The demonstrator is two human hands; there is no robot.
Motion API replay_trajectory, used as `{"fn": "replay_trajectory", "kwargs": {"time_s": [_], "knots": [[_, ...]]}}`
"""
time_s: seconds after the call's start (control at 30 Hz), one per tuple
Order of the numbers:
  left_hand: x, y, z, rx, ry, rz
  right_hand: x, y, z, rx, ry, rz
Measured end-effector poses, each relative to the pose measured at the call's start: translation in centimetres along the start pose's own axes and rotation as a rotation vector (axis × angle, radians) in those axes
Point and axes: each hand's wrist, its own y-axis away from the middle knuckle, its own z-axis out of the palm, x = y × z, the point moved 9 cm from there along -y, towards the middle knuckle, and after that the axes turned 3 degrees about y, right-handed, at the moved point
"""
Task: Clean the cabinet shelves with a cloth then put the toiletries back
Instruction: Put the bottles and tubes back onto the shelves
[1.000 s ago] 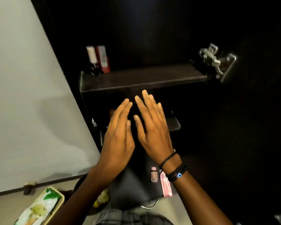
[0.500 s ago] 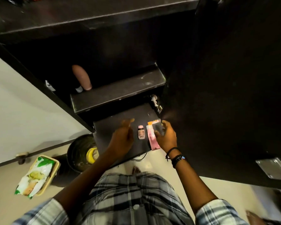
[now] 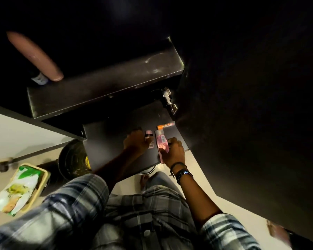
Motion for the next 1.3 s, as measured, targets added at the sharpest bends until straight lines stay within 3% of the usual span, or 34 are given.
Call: {"fn": "replay_trajectory", "kwargs": {"time_s": [0.23, 0.47, 0.63, 0.83, 1.03, 1.3], "knots": [[0.2, -0.2, 1.0, -0.070, 0.078, -0.013, -0.3, -0.3, 0.0, -0.092, -0.064, -0.007], [-0.2, 5.4, -5.1, -0.025, 0.134, 0.074, -5.2, 2.7, -4.7, -0.026, -0.177, -0.137], [-0.6, 10.3, -12.3, 0.170, 0.329, 0.166, -10.7, 5.4, -7.5, -0.014, -0.272, -0.301], [-0.7, 15.3, -20.2, 0.386, 0.495, 0.356, -16.6, 8.6, -9.5, -0.076, -0.594, -0.407], [-2.9, 17.7, -24.5, 0.555, 0.583, 0.275, -21.8, 9.4, -9.8, -0.122, -0.739, -0.370], [-4.4, 19.6, -28.4, 0.701, 0.600, 0.235, -26.9, 6.1, -8.5, -0.032, -0.894, -0.184]]}}
